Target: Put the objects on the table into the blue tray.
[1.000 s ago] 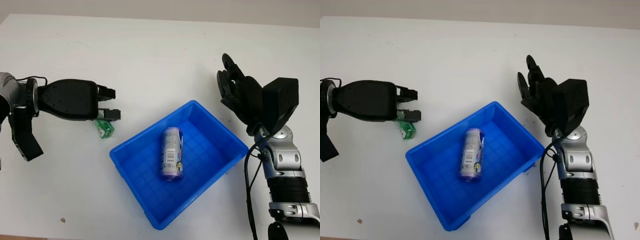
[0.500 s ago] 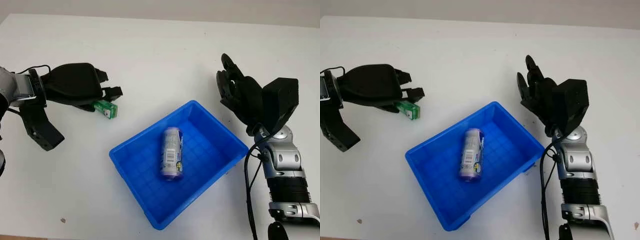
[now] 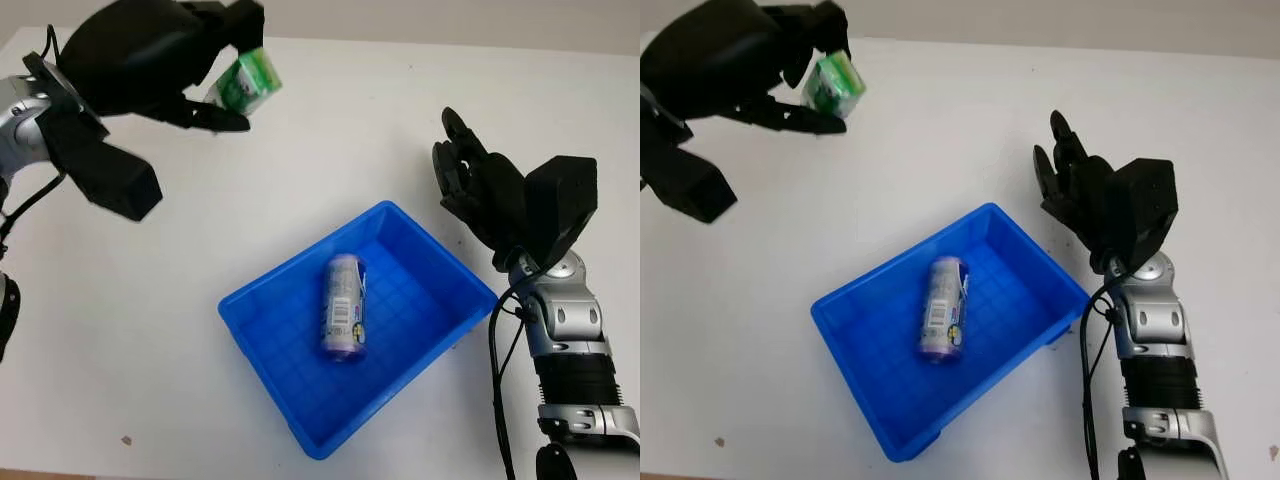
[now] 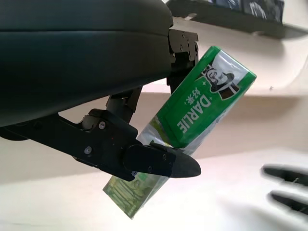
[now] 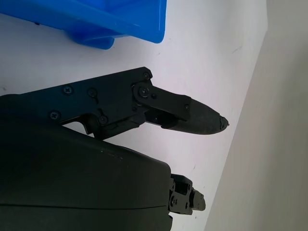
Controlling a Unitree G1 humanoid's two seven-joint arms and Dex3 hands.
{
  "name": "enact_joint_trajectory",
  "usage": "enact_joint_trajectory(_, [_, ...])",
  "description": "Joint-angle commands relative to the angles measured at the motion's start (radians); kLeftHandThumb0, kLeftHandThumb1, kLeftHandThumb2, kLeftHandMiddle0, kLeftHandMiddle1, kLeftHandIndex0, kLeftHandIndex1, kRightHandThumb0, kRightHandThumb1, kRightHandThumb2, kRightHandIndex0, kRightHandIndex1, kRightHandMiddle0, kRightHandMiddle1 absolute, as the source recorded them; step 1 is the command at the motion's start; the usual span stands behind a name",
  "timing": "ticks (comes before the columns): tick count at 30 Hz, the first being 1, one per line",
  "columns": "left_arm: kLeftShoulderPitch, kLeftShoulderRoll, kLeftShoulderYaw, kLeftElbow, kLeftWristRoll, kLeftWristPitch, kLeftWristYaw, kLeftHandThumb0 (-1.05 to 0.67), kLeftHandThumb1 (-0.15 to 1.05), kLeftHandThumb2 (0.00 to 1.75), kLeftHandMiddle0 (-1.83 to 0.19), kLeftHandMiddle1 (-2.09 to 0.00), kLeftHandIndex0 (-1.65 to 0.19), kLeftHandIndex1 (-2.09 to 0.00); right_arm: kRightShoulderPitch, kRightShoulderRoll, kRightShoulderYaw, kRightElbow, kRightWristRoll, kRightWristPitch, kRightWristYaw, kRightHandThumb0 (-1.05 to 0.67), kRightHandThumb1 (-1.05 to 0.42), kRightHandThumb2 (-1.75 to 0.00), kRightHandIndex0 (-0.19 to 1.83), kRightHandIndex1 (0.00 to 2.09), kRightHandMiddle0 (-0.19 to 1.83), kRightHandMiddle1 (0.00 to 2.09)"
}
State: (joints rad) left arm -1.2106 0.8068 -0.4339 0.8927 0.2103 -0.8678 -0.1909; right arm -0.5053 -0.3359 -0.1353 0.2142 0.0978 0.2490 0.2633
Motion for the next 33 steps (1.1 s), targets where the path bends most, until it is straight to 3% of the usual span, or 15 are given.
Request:
enact_joint_trajectory(1, [0.093,-0.007,0.101,-0.204,-0.228,0.182,-0.204,-0.43,1.05,0.29,-0.5,-1.79,-0.28,-1.71,-0.007,0.004,-0.003,0.007,0.005,-0.008,-0.003,-0.61,-1.05,-0.65,-0.19,0.04,-0.19,0.04])
enact_joint_trajectory(4, [0.158,0.001,0.178,-0.434,-0.393,0.468,-0.361,-0.43,1.05,0.28,-0.53,-1.79,-0.32,-1.69,-0.009,0.006,-0.001,0.007,0.002,-0.005,-0.01,-0.62,-1.05,-0.64,-0.19,0.04,-0.19,0.05])
enact_joint_trajectory(9, [0.219,0.015,0.279,-0.746,-0.545,0.923,-0.474,-0.45,1.05,0.25,-0.65,-1.7,-0.46,-1.65,-0.009,0.009,0.002,0.008,-0.002,-0.005,-0.015,-0.63,-1.05,-0.64,-0.18,0.05,-0.18,0.05])
enact_joint_trajectory(16, [0.266,0.021,0.33,-1.003,-0.634,1.323,-0.603,-0.45,1.05,0.27,-0.68,-1.63,-0.45,-1.59,-0.013,0.019,0.003,0.026,0.0,-0.022,-0.016,-0.63,-1.05,-0.64,-0.19,0.04,-0.19,0.03])
enact_joint_trajectory(25, [0.309,-0.016,0.338,-1.181,-0.72,1.628,-0.644,-0.45,1.05,0.26,-0.79,-1.58,-0.55,-1.55,-0.005,0.023,0.009,0.017,-0.004,-0.017,-0.024,-0.63,-1.05,-0.64,-0.19,0.04,-0.19,0.05])
enact_joint_trajectory(29, [0.368,-0.042,0.339,-1.206,-0.728,1.64,-0.65,-0.42,1.05,0.28,-0.73,-1.54,-0.53,-1.5,-0.001,0.024,0.01,0.009,-0.007,-0.007,-0.034,-0.62,-1.05,-0.64,-0.19,0.04,-0.19,0.05])
enact_joint_trajectory(30, [0.388,-0.046,0.337,-1.21,-0.723,1.626,-0.656,-0.41,1.05,0.3,-0.67,-1.45,-0.46,-1.42,-0.001,0.025,0.009,0.011,-0.005,-0.008,-0.033,-0.62,-1.05,-0.64,-0.19,0.04,-0.19,0.05])
enact_joint_trajectory(32, [0.408,-0.036,0.323,-1.221,-0.727,1.648,-0.677,-0.42,1.05,0.31,-0.5,-0.87,-0.28,-0.95,-0.003,0.027,0.009,0.015,-0.002,-0.01,-0.031,-0.62,-1.05,-0.64,-0.19,0.04,-0.19,0.04])
enact_joint_trajectory(33, [0.415,-0.023,0.309,-1.231,-0.717,1.649,-0.693,-0.47,1.05,0.32,-0.42,-0.43,-0.2,-0.57,-0.004,0.028,0.009,0.017,0.0,-0.012,-0.031,-0.62,-1.05,-0.64,-0.19,0.04,-0.19,0.04])
